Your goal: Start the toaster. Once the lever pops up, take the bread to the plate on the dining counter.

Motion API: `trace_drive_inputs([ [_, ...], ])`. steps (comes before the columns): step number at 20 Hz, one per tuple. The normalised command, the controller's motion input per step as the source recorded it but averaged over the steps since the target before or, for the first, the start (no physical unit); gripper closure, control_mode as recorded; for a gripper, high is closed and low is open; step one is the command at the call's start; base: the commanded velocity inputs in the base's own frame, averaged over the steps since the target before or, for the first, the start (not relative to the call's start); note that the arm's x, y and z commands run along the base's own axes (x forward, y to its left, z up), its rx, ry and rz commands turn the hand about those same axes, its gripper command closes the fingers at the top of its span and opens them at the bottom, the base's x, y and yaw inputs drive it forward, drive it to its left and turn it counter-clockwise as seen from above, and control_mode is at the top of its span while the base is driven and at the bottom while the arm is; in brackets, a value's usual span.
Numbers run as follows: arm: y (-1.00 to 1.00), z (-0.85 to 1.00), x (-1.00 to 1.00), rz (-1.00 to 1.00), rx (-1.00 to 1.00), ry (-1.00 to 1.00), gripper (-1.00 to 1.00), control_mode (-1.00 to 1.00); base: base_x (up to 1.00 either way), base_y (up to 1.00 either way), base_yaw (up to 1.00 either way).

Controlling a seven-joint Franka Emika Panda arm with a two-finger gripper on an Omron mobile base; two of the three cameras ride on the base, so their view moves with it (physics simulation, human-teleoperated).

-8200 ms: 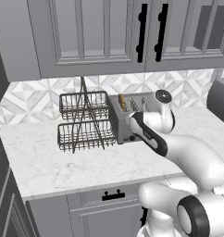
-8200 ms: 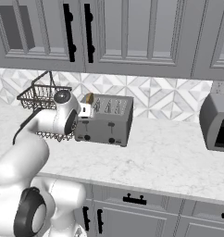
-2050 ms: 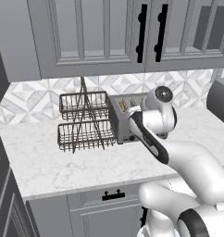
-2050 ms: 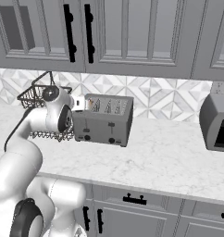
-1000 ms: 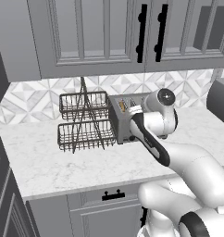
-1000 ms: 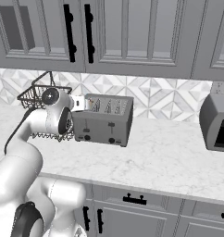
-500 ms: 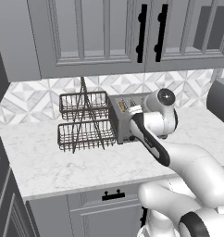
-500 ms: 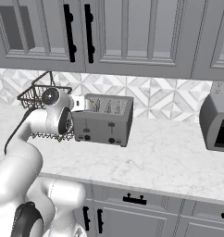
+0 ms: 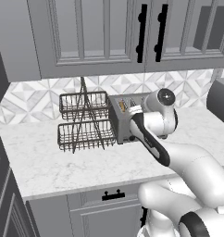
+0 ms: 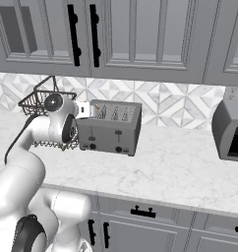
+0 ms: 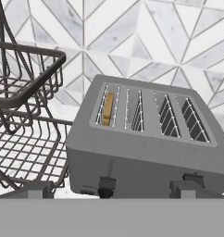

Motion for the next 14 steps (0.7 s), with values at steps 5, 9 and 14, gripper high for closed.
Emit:
trace_drive_inputs([
  [5, 0.00, 0.00, 0.00, 0.00, 0.00, 0.00, -1.00, -1.00, 0.00, 0.00, 0.00],
  [9, 0.00, 0.00, 0.00, 0.00, 0.00, 0.00, -1.00, -1.00, 0.00, 0.00, 0.00],
  [14, 0.00, 0.00, 0.00, 0.00, 0.00, 0.00, -1.00, -1.00, 0.00, 0.00, 0.00],
])
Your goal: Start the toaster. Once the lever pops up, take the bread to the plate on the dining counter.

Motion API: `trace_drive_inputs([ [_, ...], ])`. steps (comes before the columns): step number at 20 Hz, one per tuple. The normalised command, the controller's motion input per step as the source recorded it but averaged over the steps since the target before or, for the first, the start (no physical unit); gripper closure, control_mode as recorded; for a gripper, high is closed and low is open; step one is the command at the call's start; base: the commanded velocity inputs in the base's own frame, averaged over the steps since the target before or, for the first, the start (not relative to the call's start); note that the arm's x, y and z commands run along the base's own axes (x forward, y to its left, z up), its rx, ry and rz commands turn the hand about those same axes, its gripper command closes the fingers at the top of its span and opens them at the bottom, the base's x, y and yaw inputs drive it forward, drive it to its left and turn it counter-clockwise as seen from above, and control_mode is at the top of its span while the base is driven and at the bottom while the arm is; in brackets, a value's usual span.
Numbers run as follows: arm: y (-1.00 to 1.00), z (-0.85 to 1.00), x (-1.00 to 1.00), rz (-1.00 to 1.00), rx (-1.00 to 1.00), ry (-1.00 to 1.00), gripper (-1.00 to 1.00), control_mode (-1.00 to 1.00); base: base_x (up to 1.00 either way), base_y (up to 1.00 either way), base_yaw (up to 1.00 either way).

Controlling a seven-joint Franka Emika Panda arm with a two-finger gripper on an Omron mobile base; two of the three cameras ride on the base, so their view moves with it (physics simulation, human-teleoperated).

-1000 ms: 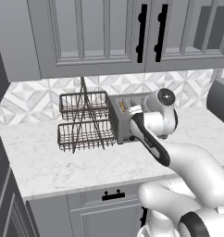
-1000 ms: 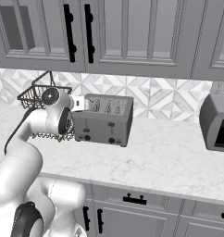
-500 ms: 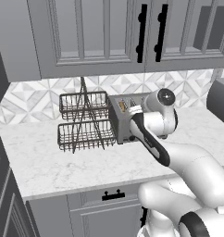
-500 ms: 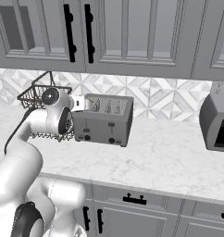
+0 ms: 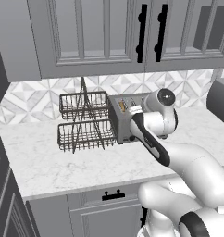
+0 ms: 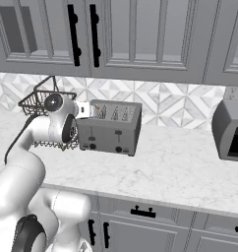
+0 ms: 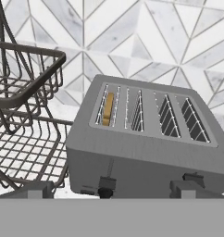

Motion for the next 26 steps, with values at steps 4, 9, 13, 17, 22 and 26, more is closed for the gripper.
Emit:
trace_drive_inputs([
  [4, 0.00, 0.00, 0.00, 0.00, 0.00, 0.00, -1.00, -1.00, 0.00, 0.00, 0.00],
  [9, 0.00, 0.00, 0.00, 0.00, 0.00, 0.00, -1.00, -1.00, 0.00, 0.00, 0.00],
  [13, 0.00, 0.00, 0.00, 0.00, 0.00, 0.00, -1.00, -1.00, 0.00, 0.00, 0.00],
  [17, 0.00, 0.00, 0.00, 0.00, 0.00, 0.00, -1.00, -1.00, 0.00, 0.00, 0.00],
  [22, 0.00, 0.00, 0.00, 0.00, 0.00, 0.00, -1.00, -1.00, 0.00, 0.00, 0.00],
  [26, 0.00, 0.00, 0.00, 0.00, 0.00, 0.00, -1.00, -1.00, 0.00, 0.00, 0.00],
])
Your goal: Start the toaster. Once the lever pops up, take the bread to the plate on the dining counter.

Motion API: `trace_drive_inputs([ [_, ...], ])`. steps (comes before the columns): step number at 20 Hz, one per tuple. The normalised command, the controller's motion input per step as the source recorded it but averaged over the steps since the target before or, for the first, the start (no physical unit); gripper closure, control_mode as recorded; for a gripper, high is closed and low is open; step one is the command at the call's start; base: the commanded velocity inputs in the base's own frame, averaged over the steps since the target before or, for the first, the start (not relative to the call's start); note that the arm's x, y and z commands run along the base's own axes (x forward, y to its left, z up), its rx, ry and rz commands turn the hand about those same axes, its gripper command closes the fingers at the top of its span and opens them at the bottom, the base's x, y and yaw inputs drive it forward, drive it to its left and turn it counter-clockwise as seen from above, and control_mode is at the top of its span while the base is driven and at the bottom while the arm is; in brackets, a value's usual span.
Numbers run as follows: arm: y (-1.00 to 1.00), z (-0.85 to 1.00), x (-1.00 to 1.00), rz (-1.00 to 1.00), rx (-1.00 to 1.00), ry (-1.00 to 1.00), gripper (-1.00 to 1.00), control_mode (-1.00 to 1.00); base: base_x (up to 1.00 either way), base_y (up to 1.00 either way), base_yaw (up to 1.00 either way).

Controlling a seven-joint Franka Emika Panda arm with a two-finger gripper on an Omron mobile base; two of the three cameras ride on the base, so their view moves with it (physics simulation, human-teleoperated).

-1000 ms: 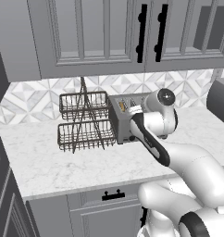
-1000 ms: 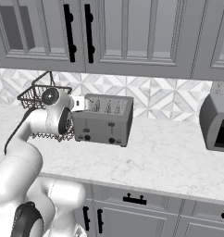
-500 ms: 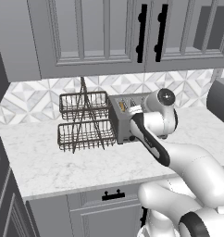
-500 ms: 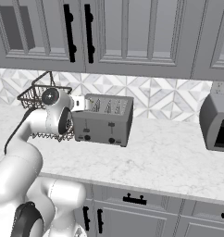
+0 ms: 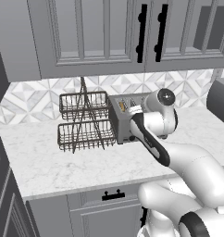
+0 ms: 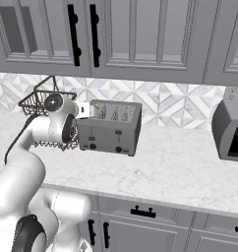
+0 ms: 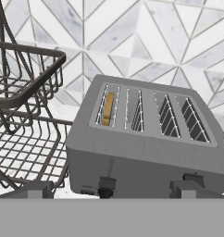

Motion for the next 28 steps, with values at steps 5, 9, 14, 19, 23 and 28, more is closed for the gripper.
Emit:
trace_drive_inputs([
  [5, 0.00, 0.00, 0.00, 0.00, 0.00, 0.00, -1.00, -1.00, 0.00, 0.00, 0.00],
  [9, 0.00, 0.00, 0.00, 0.00, 0.00, 0.00, -1.00, -1.00, 0.00, 0.00, 0.00],
  [14, 0.00, 0.00, 0.00, 0.00, 0.00, 0.00, -1.00, -1.00, 0.00, 0.00, 0.00],
  [19, 0.00, 0.00, 0.00, 0.00, 0.00, 0.00, -1.00, -1.00, 0.00, 0.00, 0.00],
  [23, 0.00, 0.00, 0.00, 0.00, 0.00, 0.00, -1.00, -1.00, 0.00, 0.00, 0.00],
  [28, 0.00, 0.00, 0.00, 0.00, 0.00, 0.00, -1.00, -1.00, 0.00, 0.00, 0.00],
])
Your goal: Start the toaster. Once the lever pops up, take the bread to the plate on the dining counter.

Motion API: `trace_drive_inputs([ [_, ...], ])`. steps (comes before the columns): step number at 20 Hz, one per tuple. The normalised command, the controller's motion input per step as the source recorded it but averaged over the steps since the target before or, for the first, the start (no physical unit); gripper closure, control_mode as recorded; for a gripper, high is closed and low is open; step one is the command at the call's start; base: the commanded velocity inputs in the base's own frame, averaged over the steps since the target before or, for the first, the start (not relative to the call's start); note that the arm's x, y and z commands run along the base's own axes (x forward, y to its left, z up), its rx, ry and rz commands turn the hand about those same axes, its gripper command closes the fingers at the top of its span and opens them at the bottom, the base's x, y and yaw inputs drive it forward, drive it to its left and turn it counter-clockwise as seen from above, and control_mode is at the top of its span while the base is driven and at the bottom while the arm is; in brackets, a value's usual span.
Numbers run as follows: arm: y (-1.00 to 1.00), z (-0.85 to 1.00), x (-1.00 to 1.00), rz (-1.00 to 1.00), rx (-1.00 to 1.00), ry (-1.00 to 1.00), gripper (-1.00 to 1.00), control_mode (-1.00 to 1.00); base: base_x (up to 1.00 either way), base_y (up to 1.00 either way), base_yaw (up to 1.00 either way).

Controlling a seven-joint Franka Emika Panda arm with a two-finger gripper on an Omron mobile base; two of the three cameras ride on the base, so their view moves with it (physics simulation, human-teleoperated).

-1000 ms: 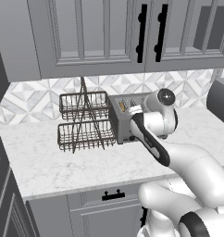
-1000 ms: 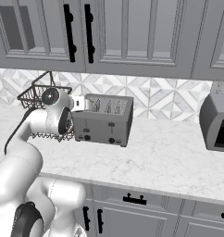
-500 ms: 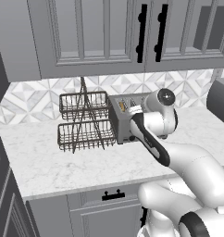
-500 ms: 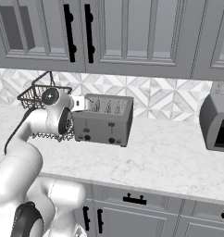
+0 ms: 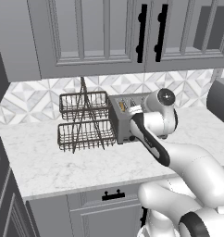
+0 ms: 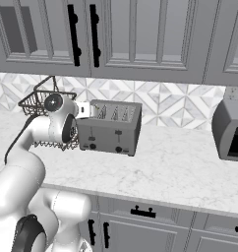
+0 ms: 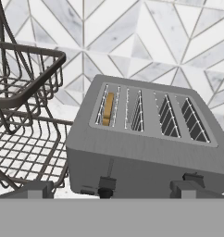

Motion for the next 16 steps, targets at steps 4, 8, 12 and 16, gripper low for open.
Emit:
trace_drive_inputs([
  [4, 0.00, 0.00, 0.00, 0.00, 0.00, 0.00, -1.00, -1.00, 0.00, 0.00, 0.00],
  [8, 0.00, 0.00, 0.00, 0.00, 0.00, 0.00, -1.00, -1.00, 0.00, 0.00, 0.00],
  [12, 0.00, 0.00, 0.00, 0.00, 0.00, 0.00, -1.00, -1.00, 0.00, 0.00, 0.00],
  [16, 0.00, 0.00, 0.00, 0.00, 0.00, 0.00, -1.00, -1.00, 0.00, 0.00, 0.00],
])
